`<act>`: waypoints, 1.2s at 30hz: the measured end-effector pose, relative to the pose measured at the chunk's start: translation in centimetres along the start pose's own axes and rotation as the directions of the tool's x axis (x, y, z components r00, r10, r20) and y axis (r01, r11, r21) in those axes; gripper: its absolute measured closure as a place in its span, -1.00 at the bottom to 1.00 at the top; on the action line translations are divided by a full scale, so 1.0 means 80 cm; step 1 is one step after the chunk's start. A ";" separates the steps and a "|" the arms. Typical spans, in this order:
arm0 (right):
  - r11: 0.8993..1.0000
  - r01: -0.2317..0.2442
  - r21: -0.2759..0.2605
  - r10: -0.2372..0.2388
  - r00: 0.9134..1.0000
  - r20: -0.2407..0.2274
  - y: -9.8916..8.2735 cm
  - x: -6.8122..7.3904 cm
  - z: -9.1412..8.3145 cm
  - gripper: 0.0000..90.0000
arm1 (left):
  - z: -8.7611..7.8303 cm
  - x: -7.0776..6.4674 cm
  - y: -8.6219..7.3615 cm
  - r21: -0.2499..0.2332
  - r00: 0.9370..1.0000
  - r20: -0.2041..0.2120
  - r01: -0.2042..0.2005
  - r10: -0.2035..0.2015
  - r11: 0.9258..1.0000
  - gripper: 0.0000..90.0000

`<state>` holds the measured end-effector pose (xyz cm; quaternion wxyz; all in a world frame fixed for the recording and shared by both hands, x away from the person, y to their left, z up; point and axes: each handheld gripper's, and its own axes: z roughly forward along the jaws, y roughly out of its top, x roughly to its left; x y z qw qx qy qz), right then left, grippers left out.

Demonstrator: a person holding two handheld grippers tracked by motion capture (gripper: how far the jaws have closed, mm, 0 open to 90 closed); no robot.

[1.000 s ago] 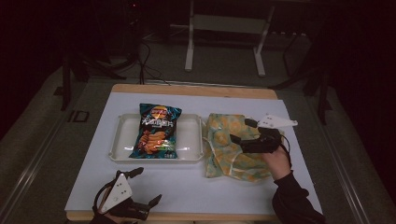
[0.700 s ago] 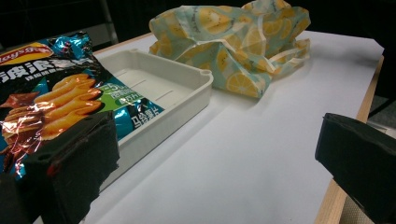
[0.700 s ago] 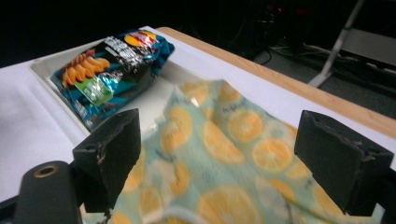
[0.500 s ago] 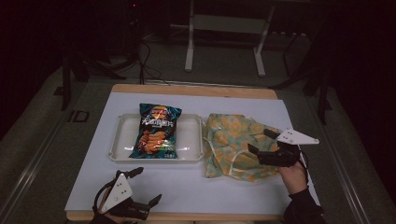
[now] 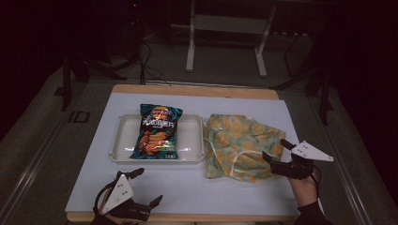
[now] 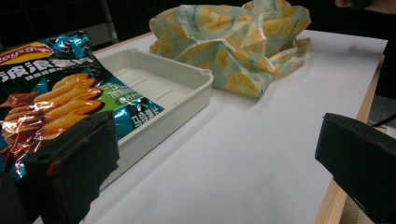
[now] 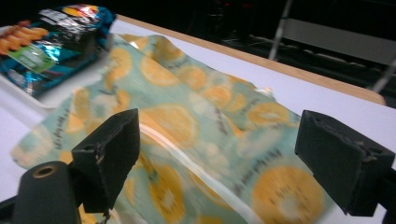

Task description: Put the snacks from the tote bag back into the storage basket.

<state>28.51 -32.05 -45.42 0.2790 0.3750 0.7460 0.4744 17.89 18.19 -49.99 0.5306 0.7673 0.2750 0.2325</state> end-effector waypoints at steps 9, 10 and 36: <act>0.999 -0.026 -0.036 0.029 0.997 0.077 -0.021 -0.009 -0.017 -0.69 | 0.000 0.000 0.000 0.000 1.000 0.003 0.000 0.000 1.000 -1.00; 0.999 -0.025 -0.039 0.028 0.996 0.088 -0.023 -0.010 -0.019 -0.69 | 0.000 0.000 0.000 -0.002 1.000 0.003 0.001 -0.001 1.000 -1.00; 0.998 -0.032 -0.060 0.047 0.964 0.261 -0.066 -0.006 -0.027 -0.75 | -0.001 0.000 0.000 -0.002 1.000 0.007 -0.001 0.001 1.000 -1.00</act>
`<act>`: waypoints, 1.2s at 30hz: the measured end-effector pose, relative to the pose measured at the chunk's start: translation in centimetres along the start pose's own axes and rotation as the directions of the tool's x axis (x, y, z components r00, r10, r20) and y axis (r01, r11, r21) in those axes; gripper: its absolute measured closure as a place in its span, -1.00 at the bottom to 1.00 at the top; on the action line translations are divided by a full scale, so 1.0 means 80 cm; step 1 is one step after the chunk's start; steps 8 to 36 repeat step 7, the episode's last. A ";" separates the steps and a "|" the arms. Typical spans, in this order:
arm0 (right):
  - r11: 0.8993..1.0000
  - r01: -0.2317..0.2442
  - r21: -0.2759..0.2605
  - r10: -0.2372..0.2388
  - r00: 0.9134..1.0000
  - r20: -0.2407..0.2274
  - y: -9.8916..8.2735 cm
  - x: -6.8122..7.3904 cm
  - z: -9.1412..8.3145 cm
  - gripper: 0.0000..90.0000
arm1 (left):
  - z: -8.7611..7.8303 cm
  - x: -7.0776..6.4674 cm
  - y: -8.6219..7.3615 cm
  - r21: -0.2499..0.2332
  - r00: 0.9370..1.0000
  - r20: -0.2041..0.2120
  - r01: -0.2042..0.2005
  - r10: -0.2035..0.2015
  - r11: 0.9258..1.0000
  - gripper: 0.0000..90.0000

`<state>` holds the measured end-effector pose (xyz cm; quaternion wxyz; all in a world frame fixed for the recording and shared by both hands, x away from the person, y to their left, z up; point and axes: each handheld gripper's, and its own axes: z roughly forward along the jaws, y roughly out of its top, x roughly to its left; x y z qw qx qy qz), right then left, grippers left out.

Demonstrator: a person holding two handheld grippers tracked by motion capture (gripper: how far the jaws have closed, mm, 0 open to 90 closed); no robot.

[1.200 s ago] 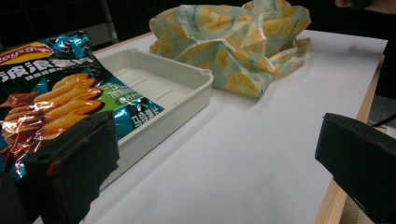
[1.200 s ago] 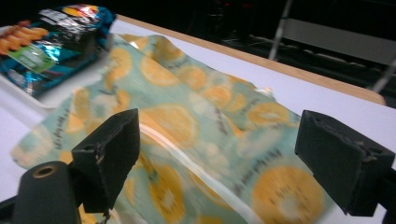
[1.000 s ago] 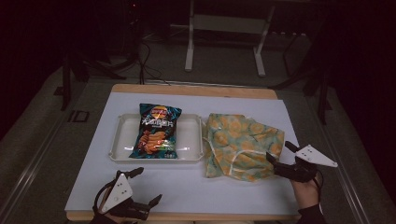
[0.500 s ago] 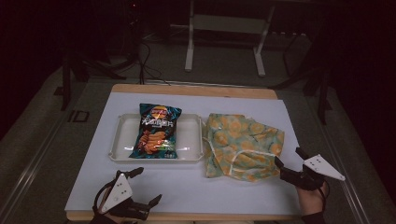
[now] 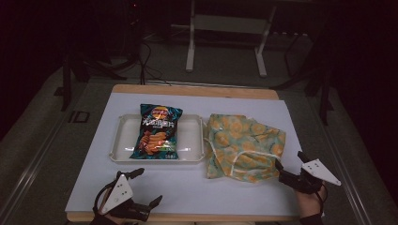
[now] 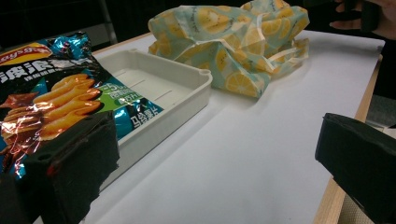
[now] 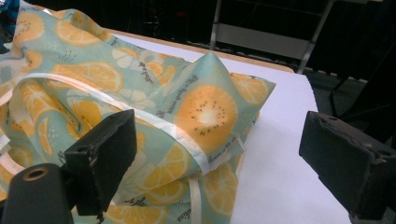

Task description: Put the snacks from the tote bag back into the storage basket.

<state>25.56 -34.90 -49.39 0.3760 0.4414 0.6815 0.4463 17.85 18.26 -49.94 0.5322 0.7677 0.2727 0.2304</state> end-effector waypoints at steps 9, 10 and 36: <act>1.000 -0.014 -0.015 0.014 1.000 -0.004 -0.001 -0.002 -0.001 -0.75 | 0.000 -0.001 0.000 0.002 1.000 0.002 -0.004 0.004 1.000 -1.00; 1.000 -0.014 -0.015 0.014 1.000 -0.004 -0.001 -0.002 -0.001 -0.75 | 0.000 -0.001 0.000 0.002 1.000 0.002 -0.004 0.004 1.000 -1.00; 1.000 -0.014 -0.015 0.014 1.000 -0.004 -0.001 -0.002 -0.001 -0.75 | 0.000 -0.001 0.000 0.002 1.000 0.002 -0.004 0.004 1.000 -1.00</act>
